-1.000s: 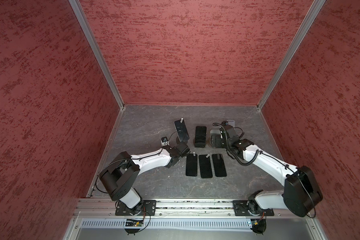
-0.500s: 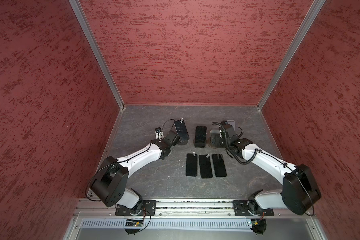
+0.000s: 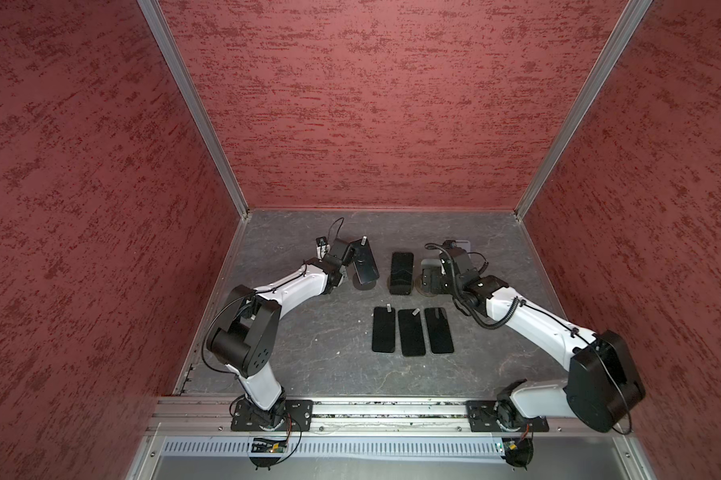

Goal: Remove the phone from the phone stand

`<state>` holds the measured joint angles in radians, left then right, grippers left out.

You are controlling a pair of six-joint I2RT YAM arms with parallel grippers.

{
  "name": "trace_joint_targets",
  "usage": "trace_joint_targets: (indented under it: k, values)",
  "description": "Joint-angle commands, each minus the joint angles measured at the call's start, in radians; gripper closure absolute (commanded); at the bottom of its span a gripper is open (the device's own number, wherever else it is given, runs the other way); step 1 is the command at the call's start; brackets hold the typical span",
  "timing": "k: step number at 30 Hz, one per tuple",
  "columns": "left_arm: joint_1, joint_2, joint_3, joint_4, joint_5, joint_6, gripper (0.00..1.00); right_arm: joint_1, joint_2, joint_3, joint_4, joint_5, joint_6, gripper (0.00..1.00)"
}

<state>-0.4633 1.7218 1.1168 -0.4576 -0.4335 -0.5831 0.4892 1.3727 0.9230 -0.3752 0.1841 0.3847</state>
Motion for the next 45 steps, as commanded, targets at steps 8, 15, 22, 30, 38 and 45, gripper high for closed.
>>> trace_joint_targets:
  k: [8,15,22,30,38,45]
  values:
    - [0.008,0.091,0.05,0.029,0.052,0.025,0.38,-0.009,-0.029,0.017,-0.027,0.016,0.005,0.01]
    - [0.008,0.101,0.055,0.01,0.059,0.026,0.35,-0.009,-0.015,0.015,-0.01,0.006,0.005,0.01]
    - [0.006,0.086,0.063,-0.008,0.061,0.03,0.27,-0.009,-0.017,0.007,-0.005,0.003,0.005,0.01]
    - [-0.001,0.044,0.043,-0.013,0.059,0.026,0.13,-0.009,-0.002,0.019,-0.009,-0.003,0.003,0.01]
    - [-0.014,-0.034,0.0,0.003,0.048,0.023,0.09,-0.009,0.014,0.04,-0.016,-0.015,0.005,0.01]
    - [-0.066,-0.152,-0.066,0.009,-0.008,0.051,0.09,-0.009,0.025,0.05,-0.01,-0.034,0.003,0.01]
